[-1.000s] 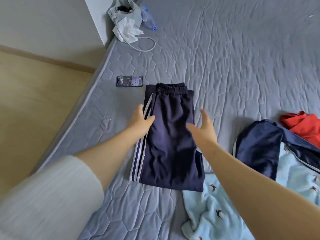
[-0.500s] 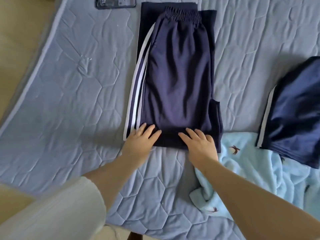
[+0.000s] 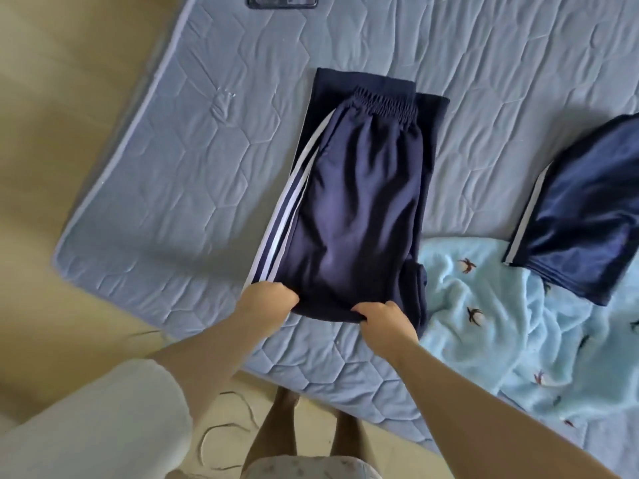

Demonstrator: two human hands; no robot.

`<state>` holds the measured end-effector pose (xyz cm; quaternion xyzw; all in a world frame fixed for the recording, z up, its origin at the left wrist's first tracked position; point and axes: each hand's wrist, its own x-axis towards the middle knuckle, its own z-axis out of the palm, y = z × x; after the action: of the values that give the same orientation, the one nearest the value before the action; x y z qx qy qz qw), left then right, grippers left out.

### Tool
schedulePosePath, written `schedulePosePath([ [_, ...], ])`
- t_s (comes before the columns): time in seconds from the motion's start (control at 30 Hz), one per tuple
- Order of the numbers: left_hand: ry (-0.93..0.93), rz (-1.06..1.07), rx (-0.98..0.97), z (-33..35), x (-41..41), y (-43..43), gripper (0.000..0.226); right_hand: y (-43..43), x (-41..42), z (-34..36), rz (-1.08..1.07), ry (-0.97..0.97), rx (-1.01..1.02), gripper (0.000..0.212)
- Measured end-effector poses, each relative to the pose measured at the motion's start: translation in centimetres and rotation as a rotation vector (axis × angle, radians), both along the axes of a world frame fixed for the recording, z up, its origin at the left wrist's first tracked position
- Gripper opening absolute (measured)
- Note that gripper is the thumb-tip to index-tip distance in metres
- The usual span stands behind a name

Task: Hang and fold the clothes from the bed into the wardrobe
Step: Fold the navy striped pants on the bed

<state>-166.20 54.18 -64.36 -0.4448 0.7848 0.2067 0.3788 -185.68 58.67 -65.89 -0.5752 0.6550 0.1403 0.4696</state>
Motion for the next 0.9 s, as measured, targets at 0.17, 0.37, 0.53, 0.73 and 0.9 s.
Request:
schedulePosePath([
  [0.17,-0.106,0.042,0.261,0.1,2.1,7.3,0.036,7.7,2.0,1.5,0.021,-0.061,0.219,0.051],
  [0.37,0.077,0.325,0.486,0.0,2.9,8.1,0.045,9.0,1.9,1.6,0.030,-0.112,0.335,0.043],
  [0.53,0.352,0.806,0.080,0.3,0.4,-0.2,0.041,1.7,-0.8,1.4,-0.442,-0.044,0.005,0.034],
  [0.73,0.555,0.913,-0.255,-1.8,-2.6,-9.6,0.057,-8.2,-3.3,-0.7,-0.654,-0.060,-0.229,0.054],
  [0.9,0.488,1.025,-0.199,-5.4,-3.6,-12.3,0.102,-12.1,-3.6,-3.4,-0.800,-0.095,-0.073,0.067],
])
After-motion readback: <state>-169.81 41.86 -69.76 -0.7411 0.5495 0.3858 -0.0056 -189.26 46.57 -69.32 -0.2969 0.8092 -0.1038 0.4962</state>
